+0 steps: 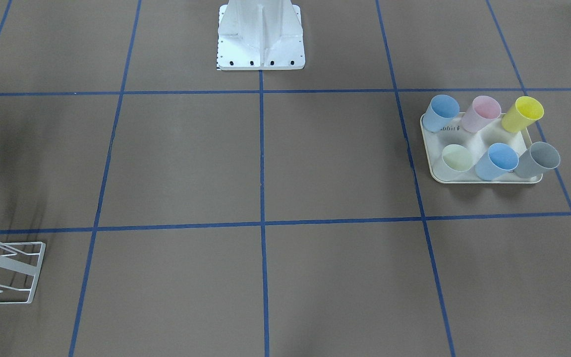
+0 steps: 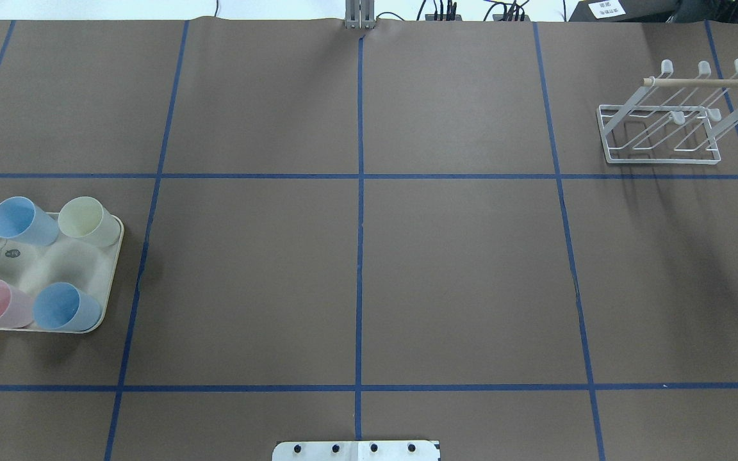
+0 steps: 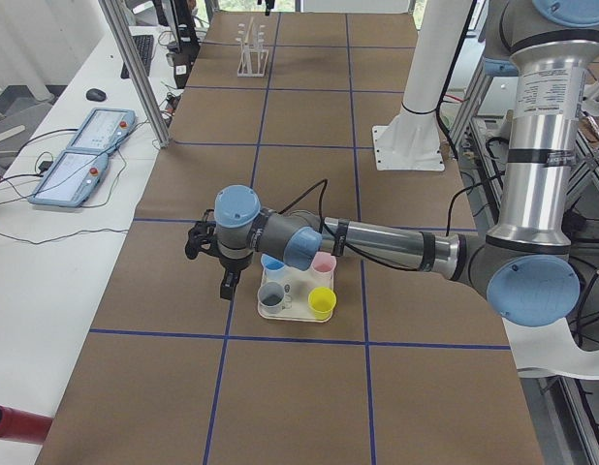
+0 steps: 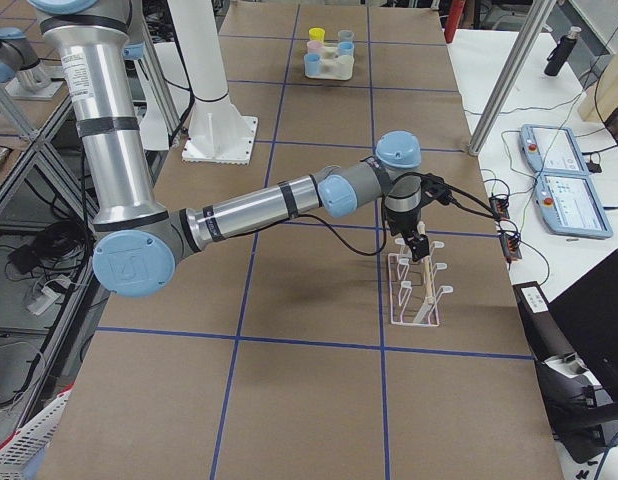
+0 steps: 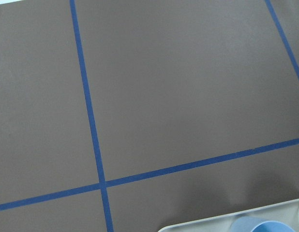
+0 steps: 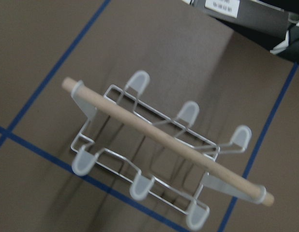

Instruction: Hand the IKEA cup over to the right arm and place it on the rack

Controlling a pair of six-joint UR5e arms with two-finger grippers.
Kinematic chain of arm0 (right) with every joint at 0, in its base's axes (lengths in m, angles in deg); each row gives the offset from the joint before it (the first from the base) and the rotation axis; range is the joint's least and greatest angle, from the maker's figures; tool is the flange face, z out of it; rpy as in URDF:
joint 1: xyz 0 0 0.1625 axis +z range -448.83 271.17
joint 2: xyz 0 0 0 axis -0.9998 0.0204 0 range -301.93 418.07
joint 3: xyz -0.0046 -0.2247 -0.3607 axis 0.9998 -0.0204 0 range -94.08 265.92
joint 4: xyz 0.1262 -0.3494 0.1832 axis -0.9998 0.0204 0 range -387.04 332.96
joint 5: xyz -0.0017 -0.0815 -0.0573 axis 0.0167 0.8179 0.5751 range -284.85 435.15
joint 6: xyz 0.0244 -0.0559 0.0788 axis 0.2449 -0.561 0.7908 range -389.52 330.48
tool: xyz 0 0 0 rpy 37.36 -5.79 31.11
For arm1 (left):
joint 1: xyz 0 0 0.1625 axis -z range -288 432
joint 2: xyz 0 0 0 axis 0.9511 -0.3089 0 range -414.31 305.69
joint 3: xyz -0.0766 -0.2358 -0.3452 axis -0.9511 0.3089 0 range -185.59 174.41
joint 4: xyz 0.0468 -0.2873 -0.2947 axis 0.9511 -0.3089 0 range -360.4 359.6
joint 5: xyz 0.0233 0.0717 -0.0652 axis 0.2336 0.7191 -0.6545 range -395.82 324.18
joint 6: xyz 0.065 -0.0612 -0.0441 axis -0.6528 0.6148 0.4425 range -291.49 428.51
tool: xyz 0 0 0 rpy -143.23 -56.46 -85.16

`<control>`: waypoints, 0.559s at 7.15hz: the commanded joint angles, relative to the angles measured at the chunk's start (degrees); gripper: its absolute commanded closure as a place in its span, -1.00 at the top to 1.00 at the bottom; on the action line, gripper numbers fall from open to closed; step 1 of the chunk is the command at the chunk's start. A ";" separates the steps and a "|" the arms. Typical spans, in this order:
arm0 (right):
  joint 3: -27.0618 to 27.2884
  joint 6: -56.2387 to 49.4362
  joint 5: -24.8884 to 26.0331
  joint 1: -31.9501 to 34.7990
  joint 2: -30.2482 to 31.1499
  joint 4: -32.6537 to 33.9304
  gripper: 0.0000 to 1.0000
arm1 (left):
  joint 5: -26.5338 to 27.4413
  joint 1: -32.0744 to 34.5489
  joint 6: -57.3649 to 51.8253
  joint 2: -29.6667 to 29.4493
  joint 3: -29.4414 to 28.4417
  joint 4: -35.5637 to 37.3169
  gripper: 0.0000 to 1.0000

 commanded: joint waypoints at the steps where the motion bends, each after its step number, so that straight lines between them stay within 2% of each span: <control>1: 2.51 -4.91 -10.63 3.73 10.23 6.15 0.99 | -2.62 -0.10 -3.04 1.04 -0.19 2.32 1.00; 2: 3.32 -4.65 -11.34 4.11 14.08 -0.81 0.99 | -2.64 -0.27 -3.85 3.40 -0.71 1.71 1.00; 3: 3.15 -4.47 -9.35 4.02 16.12 -4.10 0.99 | -2.90 -0.36 -3.77 6.12 -1.06 -2.29 1.00; 4: 2.89 -4.47 -8.89 4.02 16.22 -4.14 0.99 | -3.07 -0.45 -3.08 6.41 -3.07 -3.29 1.00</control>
